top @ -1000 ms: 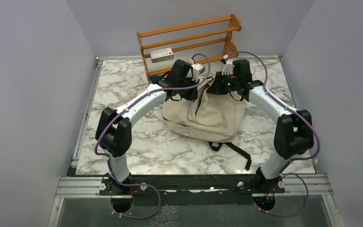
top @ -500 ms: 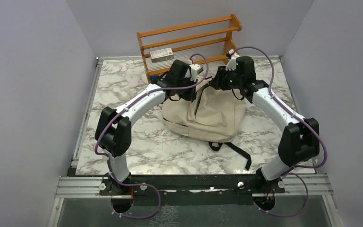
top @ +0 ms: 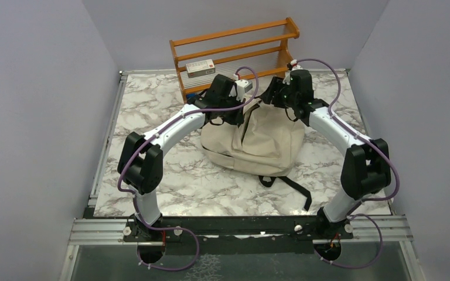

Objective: Pack the student bag
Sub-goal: Zip the student bag at the center of the board.

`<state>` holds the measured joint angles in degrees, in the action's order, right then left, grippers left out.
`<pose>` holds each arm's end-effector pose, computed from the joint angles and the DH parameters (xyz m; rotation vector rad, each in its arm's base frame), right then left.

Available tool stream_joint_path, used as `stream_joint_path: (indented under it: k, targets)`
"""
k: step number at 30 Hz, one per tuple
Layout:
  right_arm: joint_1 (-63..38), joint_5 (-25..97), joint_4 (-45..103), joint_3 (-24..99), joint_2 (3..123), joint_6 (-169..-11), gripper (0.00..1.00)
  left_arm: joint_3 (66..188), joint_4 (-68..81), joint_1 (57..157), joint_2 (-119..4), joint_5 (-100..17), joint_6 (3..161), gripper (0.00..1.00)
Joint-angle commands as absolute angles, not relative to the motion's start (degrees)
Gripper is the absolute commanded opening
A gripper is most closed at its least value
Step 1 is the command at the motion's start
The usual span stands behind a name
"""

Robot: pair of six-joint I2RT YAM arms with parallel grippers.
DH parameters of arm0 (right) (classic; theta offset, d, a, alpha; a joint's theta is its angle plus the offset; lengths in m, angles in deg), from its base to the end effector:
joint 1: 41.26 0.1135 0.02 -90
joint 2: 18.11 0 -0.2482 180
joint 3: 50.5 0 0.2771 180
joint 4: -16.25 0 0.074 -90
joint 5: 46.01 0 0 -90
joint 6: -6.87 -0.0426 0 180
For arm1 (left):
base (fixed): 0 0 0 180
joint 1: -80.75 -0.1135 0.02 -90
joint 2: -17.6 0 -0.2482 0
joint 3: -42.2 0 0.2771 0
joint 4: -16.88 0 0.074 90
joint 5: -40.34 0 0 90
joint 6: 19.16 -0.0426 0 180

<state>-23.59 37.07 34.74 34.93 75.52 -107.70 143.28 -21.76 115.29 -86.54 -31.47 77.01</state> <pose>0.3928 0.1305 0.2694 0.0478 2.0829 0.5799 0.3572 -0.2620 0.2632 0.7420 2.2448 -0.7217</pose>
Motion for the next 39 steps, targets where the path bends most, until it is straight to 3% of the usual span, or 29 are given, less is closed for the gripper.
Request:
stream_joint_path:
  k: [1, 13, 28, 31, 39]
  targets:
    - [-23.81, 36.68, 31.46, 37.44, 79.9, -112.04, 0.6, 142.58, -19.97, 114.85, -84.45, -29.1, 77.0, 0.0]
    - [-24.57, 32.13, 25.81, 38.56, 85.56, -115.66, 0.6, 142.42, -19.58, 114.85, -84.61, -28.18, 77.18, 0.0]
    - [-24.83, 27.13, 26.6, 41.61, 90.7, -119.02, 0.51, 142.71, -19.34, 114.85, -85.31, -27.29, 76.84, 0.0]
    - [-24.83, 26.15, 26.44, 41.44, 90.79, -119.63, 0.45, 142.93, -19.41, 114.78, -85.49, -27.08, 76.57, 0.0]
    - [-24.92, 24.42, 22.78, 39.48, 88.21, -120.05, 0.18, 142.94, -19.47, 114.52, -85.57, -27.55, 76.44, 0.0]
